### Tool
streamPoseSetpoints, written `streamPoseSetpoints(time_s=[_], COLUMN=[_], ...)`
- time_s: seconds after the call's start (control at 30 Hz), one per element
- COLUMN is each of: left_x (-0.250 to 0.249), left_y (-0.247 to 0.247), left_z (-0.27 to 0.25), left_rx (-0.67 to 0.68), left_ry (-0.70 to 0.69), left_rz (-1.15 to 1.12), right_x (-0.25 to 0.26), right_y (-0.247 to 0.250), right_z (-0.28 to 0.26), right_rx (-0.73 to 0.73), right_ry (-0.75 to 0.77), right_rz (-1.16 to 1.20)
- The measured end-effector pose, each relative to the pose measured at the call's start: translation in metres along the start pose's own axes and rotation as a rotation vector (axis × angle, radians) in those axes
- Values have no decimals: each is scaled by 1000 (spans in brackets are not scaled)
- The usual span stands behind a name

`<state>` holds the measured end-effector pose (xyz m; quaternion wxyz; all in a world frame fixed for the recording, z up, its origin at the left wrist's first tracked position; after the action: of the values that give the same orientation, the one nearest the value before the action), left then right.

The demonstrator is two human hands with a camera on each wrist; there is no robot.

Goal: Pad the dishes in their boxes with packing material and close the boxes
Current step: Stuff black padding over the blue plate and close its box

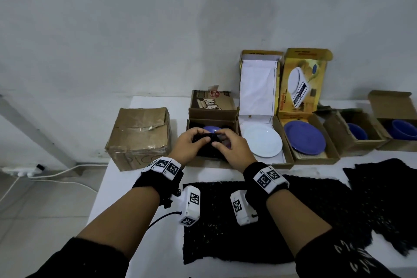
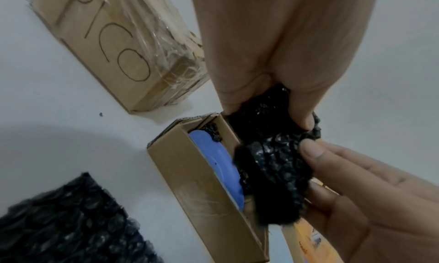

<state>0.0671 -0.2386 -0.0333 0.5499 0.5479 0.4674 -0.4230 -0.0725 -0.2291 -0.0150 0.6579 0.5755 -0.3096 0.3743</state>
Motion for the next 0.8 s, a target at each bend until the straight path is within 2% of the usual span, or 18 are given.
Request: streamPoseSetpoints(time_s=[0.1,0.17,0.3,0.4,0.47,0.53,0.6,0.7,0.8], left_x=[6,13,24,25,20,12,3,4,17], left_y=[-2,-2,-4,-1,10,21,25,18,7], left_z=[6,9,10,12,19,25,25,22,23], left_rx=[-1,6,68,62,-15,-95,-136,-56,82], left_ry=[44,94,228,239,138,-23,-168,-284,-362], left_rz=[-30,-51,-179,-167,-65,139,321,509,690], right_x=[-5,-6,-9,-14,-19,-29,-49,-72,-78], right_y=[-4,-5,-6,-6,-4,5,10,5,9], right_z=[3,8,16,22,24,25,19,8,9], right_rx=[-32,-64,-66,-65,-83,-154,-142,-35,-74], right_ry=[-135,-161,-152,-150,-123,-103,-205,-291,-263], right_rz=[205,277,305,258,145,-103,-326,-493,-489])
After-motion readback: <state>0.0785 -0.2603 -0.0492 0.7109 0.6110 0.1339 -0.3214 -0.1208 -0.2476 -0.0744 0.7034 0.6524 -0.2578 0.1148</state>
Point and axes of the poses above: each hand's wrist, its own z-axis towards the middle knuckle, its own y-axis out of the back of the hand, x = y × z, the point moved 9 cm from there along z, towards the middle knuckle, and after that the axes turned 9 degrees about -x, right-handed, at the moved point
